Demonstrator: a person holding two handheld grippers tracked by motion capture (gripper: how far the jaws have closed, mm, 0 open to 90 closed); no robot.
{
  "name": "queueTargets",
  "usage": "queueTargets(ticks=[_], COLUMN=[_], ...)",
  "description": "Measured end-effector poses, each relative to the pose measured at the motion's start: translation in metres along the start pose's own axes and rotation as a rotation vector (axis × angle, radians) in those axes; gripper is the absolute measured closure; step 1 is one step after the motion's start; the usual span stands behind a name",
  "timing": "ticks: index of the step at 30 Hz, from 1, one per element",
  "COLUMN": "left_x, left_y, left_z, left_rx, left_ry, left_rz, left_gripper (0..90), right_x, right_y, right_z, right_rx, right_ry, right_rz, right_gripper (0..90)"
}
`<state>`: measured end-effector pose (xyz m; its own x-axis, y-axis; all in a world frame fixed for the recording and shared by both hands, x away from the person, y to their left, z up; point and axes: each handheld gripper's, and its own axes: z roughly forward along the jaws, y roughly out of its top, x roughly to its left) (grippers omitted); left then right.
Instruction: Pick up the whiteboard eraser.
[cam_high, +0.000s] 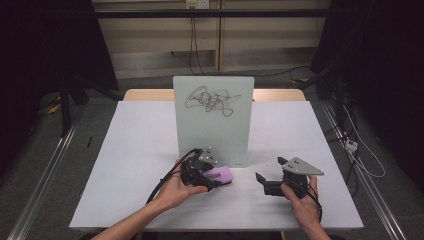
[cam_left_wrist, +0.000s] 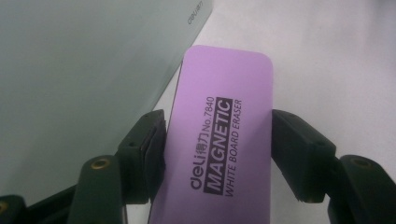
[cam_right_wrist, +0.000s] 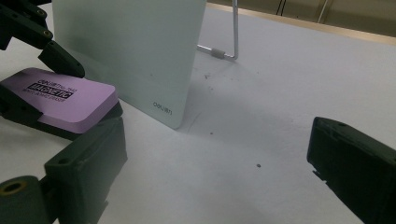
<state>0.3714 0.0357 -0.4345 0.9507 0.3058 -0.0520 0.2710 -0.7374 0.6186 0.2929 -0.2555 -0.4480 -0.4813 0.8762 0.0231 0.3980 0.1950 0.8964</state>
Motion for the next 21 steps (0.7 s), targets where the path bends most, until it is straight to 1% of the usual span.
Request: queueTargets(ticks=[1, 5, 6, 10, 13, 14, 15, 16, 17, 19, 20, 21], left_x=[0.000, -0.001, -0.003, -0.003, -0.002, -0.002, -0.002, -0.002, -0.001, 0.000, 0.000, 0.000], left_y=[0.000, -0.001, 0.000, 0.001, 0.001, 0.001, 0.001, 0.001, 0.000, 0.000, 0.000, 0.000], left_z=[-0.001, 0.000, 0.000, 0.000, -0.001, -0.001, -0.002, -0.002, -0.004, -0.007, -0.010, -0.012], left_rx=[0.016, 0.009, 0.023, 0.024, 0.033, 0.026, 0.020, 0.020, -0.006, -0.014, -0.017, -0.033], left_ry=[0.002, 0.010, 0.028, 0.030, 0.021, 0.024, 0.013, 0.013, 0.011, 0.009, 0.008, 0.008], left_rz=[0.007, 0.006, 0.026, 0.033, 0.032, 0.030, 0.027, 0.027, 0.016, 0.011, 0.015, 0.004], left_gripper=[37.3, 38.5, 38.7, 39.7, 40.2, 40.3, 40.4, 40.5, 40.6, 40.6, 40.6, 40.6], right_x=[0.000, 0.000, 0.000, 0.001, 0.001, 0.001, 0.000, 0.000, 0.000, 0.001, 0.001, 0.001], right_y=[0.000, 0.000, 0.000, 0.000, 0.000, 0.000, 0.001, 0.001, 0.001, 0.001, 0.002, 0.002], right_z=[0.000, 0.000, 0.000, 0.000, 0.000, 0.000, 0.000, 0.000, 0.001, 0.001, 0.002, 0.002], right_rx=[0.000, 0.000, 0.000, 0.000, -0.002, 0.000, -0.001, -0.001, -0.001, 0.000, -0.001, 0.000], right_ry=[0.000, -0.002, -0.002, -0.001, -0.002, -0.002, -0.003, -0.004, -0.004, -0.004, -0.004, -0.004], right_rz=[0.000, 0.000, 0.000, 0.000, 0.000, 0.002, 0.004, 0.007, 0.008, 0.008, 0.008, 0.008], right_gripper=[4.7, 4.6, 4.7, 4.7, 4.6, 4.7, 4.6, 4.6, 4.7, 4.6, 4.6, 4.6])
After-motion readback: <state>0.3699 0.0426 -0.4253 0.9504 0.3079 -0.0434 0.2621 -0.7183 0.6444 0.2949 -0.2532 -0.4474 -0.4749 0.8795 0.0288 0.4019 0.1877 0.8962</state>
